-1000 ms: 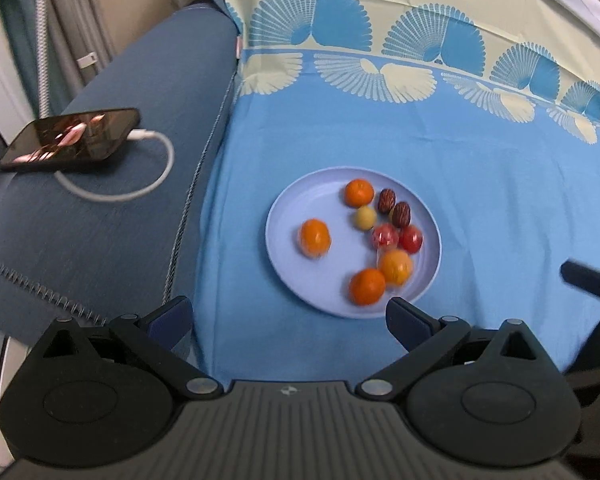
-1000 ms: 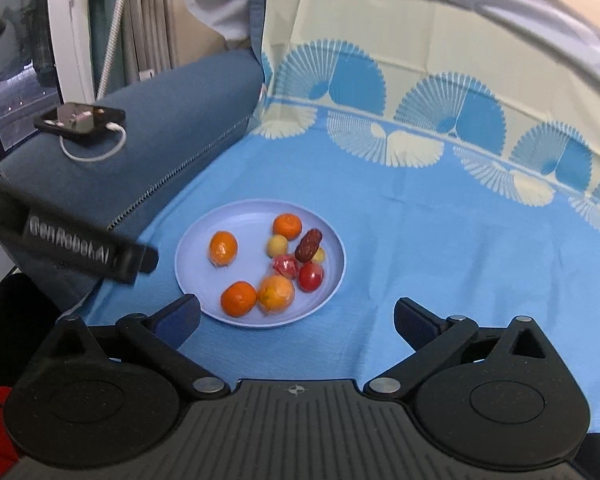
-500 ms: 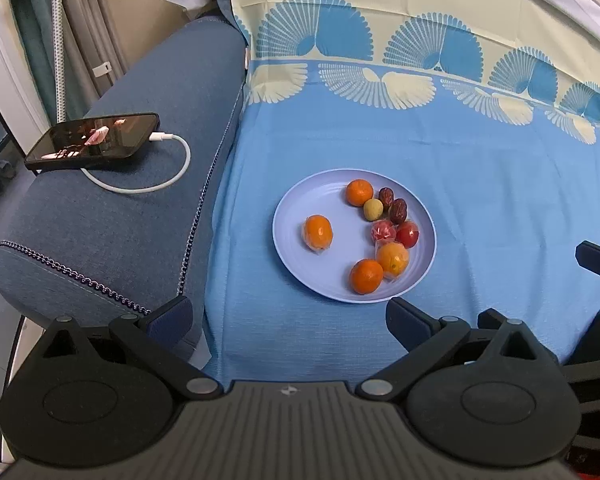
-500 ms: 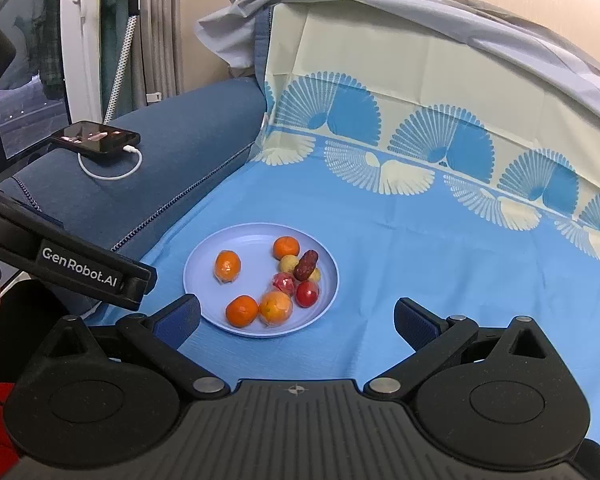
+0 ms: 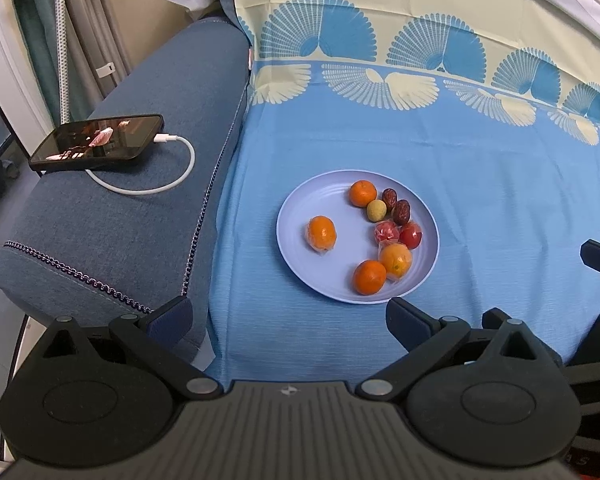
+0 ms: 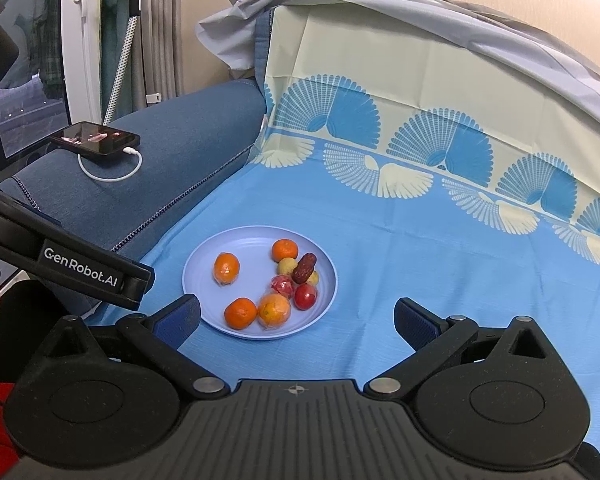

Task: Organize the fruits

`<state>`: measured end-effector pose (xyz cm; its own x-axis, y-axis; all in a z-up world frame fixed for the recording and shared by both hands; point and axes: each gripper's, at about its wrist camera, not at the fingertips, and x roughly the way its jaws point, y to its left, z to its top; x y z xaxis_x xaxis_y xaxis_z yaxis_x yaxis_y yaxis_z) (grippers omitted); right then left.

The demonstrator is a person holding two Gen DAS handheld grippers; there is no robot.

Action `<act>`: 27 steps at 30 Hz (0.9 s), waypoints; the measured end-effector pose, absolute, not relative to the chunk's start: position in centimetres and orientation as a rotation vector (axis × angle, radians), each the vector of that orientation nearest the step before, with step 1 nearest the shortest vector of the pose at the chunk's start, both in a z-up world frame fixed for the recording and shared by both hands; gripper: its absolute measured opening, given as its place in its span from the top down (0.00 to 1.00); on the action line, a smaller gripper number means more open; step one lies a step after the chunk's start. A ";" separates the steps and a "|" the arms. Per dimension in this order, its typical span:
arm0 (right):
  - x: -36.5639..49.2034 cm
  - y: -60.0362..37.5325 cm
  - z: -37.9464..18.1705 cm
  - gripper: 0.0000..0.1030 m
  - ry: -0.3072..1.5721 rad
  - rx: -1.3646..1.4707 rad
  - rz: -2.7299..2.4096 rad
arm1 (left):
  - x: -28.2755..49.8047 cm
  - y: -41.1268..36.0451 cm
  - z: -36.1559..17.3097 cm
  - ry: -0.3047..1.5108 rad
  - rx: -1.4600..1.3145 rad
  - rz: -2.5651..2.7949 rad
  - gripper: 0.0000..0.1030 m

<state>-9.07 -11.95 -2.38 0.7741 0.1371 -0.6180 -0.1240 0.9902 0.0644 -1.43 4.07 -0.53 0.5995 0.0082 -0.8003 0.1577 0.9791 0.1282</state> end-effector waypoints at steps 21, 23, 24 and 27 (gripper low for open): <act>-9.0 -12.1 -2.5 0.01 0.680 0.032 0.130 | -1.2 3.7 -1.4 0.962 0.216 -0.074 0.00; -9.0 -12.1 -2.5 0.01 0.681 0.033 0.129 | -1.3 3.7 -1.2 0.945 0.224 -0.060 0.00; -9.0 -12.1 -2.5 0.01 0.681 0.034 0.129 | -1.4 3.7 -1.2 0.942 0.223 -0.062 0.00; -9.0 -12.1 -2.5 0.01 0.681 0.033 0.130 | -1.3 3.8 -1.2 0.949 0.209 -0.068 0.00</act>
<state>-8.98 -12.15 -2.51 0.7694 0.1302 -0.6254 -0.1087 0.9914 0.0728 -1.33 3.77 -1.16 0.5818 0.0335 -0.8127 0.1494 0.9778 0.1472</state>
